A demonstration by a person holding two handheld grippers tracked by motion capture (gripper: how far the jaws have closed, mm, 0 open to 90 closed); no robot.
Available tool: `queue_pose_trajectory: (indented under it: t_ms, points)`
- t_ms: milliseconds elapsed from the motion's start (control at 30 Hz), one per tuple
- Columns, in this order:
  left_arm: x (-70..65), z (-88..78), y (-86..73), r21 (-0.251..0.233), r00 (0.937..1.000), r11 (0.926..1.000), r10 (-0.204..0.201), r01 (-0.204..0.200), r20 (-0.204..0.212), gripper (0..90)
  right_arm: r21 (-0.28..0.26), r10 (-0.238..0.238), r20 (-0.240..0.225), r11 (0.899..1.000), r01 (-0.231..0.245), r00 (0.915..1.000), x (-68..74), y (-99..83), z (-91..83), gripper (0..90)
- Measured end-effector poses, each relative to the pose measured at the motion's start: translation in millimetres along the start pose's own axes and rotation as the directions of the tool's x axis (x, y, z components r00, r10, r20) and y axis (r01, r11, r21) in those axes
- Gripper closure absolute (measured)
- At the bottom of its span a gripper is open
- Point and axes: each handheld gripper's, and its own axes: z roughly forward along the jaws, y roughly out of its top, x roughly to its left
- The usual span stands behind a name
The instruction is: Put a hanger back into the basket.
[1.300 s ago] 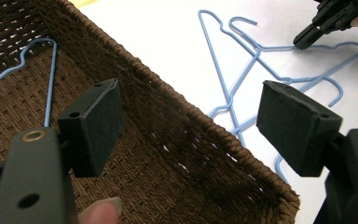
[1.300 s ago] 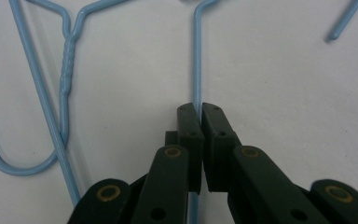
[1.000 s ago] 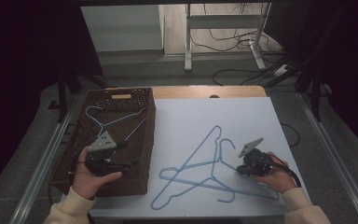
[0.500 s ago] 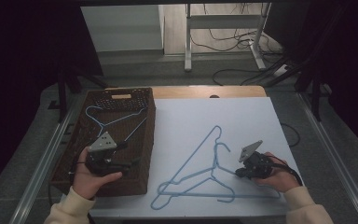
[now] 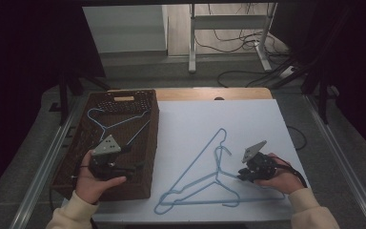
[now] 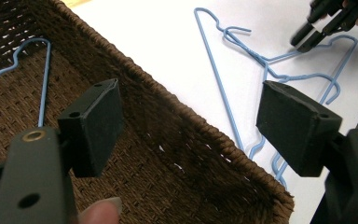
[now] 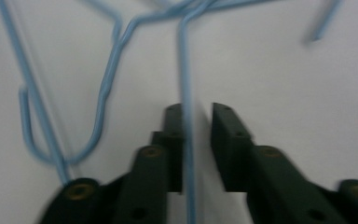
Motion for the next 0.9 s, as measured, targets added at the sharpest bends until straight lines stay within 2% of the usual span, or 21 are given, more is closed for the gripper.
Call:
queue_pose_trajectory:
  t_ms: [33, 100, 167, 267, 367, 433, 567, 600, 633, 700, 767, 833, 900]
  points:
    - [-0.3, 0.3, 0.4, 0.0, 1.0, 1.0, 0.002, -0.002, 0.0, 23.0, -0.039, 0.093, 0.033, 0.995, -0.091, 0.9951, -2.0, 5.8, -3.1, 67.3]
    - [-0.7, 1.0, 0.8, 0.002, 1.0, 1.0, 0.003, -0.003, 0.002, 23.1, -0.075, 0.169, 0.054, 0.983, -0.165, 0.9841, -3.1, 14.6, -3.6, 64.0]
    - [-1.1, 2.1, 1.0, 0.002, 1.0, 1.0, 0.005, -0.005, 0.004, 23.0, -0.099, 0.215, 0.063, 0.973, -0.208, 0.9746, -2.0, 25.7, -1.4, 60.0]
    - [-1.6, 3.0, 1.0, 0.006, 1.0, 1.0, 0.006, -0.006, 0.006, 23.0, -0.103, 0.256, 0.075, 0.963, -0.247, 0.9639, -0.8, 44.0, 5.8, 59.6]
    - [-1.0, 2.7, 0.6, 0.004, 1.0, 1.0, 0.004, -0.004, 0.006, 23.0, -0.098, 0.308, 0.079, 0.949, -0.3, 0.9481, -0.7, 61.1, 15.9, 60.1]
    - [-0.4, 1.9, 0.2, 0.002, 1.0, 1.0, 0.003, -0.003, 0.006, 23.0, -0.087, 0.348, 0.084, 0.936, -0.341, 0.9338, -2.4, 69.8, 23.4, 60.6]
    - [0.3, 0.9, -0.7, 0.001, 1.0, 1.0, 0.001, -0.001, 0.004, 23.1, -0.081, 0.393, 0.095, 0.919, -0.386, 0.9148, -4.7, 81.6, 35.0, 63.0]
    - [0.3, 0.9, -0.7, 0.001, 1.0, 1.0, 0.001, -0.001, 0.004, 23.0, -0.081, 0.393, 0.095, 0.919, -0.386, 0.9148, -4.7, 81.6, 35.0, 63.0]
    - [0.5, 0.9, -0.9, 0.001, 1.0, 1.0, 0.0, 0.0, 0.003, 23.0, -0.069, 0.408, 0.103, 0.913, -0.403, 0.9071, -5.9, 85.3, 39.1, 64.0]
    - [0.3, 0.8, -0.8, 0.0, 1.0, 1.0, 0.0, 0.0, 0.003, 23.0, -0.067, 0.418, 0.106, 0.908, -0.413, 0.9021, -6.8, 88.1, 43.1, 64.6]
    - [0.0, 0.7, -0.5, 0.0, 1.0, 1.0, 0.001, -0.001, 0.003, 23.0, -0.057, 0.416, 0.111, 0.909, -0.412, 0.9026, -7.8, 89.9, 46.9, 65.6]
    - [-0.1, 0.7, -0.2, -0.001, 1.0, 1.0, 0.002, -0.002, 0.004, 23.0, -0.051, 0.427, 0.122, 0.904, -0.424, 0.8958, -8.7, 91.2, 50.0, 66.8]
    - [0.1, 0.9, -0.2, 0.0, 1.0, 1.0, 0.002, -0.002, 0.004, 23.0, -0.047, 0.429, 0.128, 0.903, -0.427, 0.894, -9.8, 91.8, 52.1, 69.0]
